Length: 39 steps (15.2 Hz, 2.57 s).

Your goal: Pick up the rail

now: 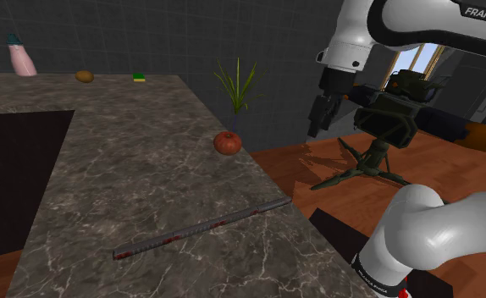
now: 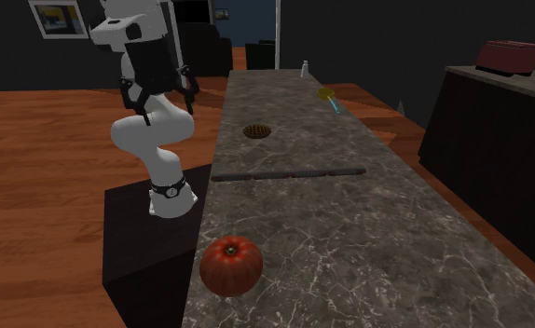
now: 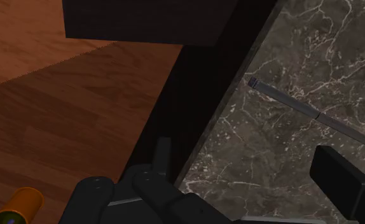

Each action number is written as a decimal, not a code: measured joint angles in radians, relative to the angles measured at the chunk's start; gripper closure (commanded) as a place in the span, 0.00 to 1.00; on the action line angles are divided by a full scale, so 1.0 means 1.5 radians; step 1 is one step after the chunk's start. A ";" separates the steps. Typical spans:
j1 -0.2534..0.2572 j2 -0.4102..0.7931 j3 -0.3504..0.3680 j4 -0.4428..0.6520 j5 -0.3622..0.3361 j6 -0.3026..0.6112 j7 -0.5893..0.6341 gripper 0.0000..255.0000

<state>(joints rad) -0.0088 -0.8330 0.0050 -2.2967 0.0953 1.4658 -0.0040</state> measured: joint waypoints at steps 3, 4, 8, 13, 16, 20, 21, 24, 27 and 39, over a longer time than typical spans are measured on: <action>0.012 0.023 0.008 0.003 0.003 0.020 -0.013 0.00; 0.020 0.041 0.012 0.006 0.005 0.033 -0.024 0.00; 0.057 0.111 0.039 0.022 0.015 0.086 -0.063 0.00; 0.100 0.199 0.072 0.051 0.019 0.142 -0.118 0.00; 0.125 0.259 0.099 0.075 0.021 0.179 -0.142 0.00; 0.155 0.329 0.130 0.117 0.016 0.205 -0.177 0.00; 0.162 0.345 0.138 0.122 0.014 0.215 -0.186 0.00; 0.185 0.394 0.166 0.144 0.006 0.241 -0.206 0.00; 0.206 0.450 0.192 0.180 -0.008 0.258 -0.227 0.00; 0.259 0.566 0.251 0.217 -0.055 0.327 -0.270 0.00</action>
<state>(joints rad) 0.3799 0.0162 0.3816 -1.9711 0.0130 1.9570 -0.4096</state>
